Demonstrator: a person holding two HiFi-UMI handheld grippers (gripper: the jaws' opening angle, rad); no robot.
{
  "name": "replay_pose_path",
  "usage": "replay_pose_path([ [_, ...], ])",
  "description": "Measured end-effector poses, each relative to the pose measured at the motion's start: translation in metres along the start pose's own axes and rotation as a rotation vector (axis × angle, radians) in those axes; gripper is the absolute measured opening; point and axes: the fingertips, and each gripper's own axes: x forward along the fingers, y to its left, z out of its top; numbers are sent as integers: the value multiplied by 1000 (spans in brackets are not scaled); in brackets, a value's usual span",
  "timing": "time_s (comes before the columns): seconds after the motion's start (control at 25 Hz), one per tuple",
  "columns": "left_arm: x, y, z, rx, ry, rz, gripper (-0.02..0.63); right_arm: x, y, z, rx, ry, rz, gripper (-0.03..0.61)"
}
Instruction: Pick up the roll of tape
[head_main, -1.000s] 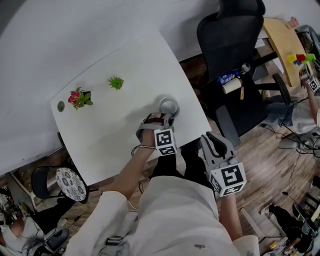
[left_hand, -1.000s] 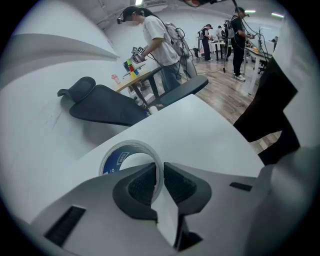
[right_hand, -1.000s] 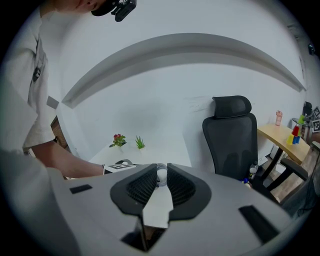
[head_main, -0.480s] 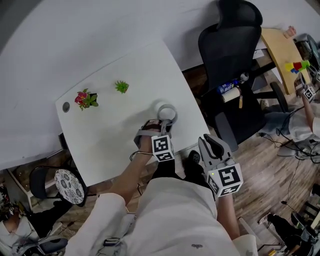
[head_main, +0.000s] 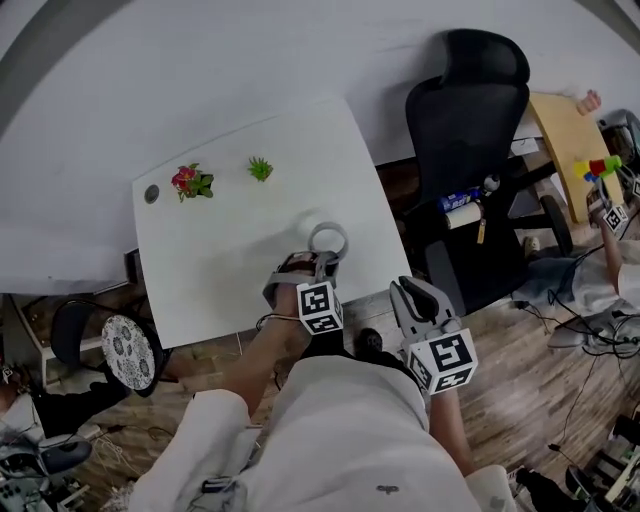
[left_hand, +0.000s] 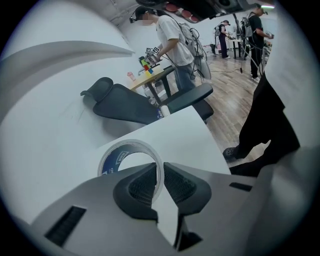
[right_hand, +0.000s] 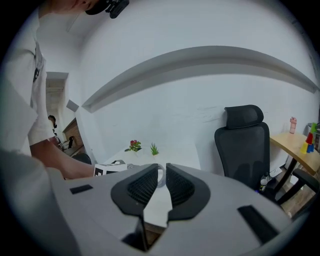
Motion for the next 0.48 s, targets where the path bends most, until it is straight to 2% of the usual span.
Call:
replay_pose_path([
  [0.48,-55,-36,23,-136,73,96,55,-53,6,-9,-47,-38,137,43],
])
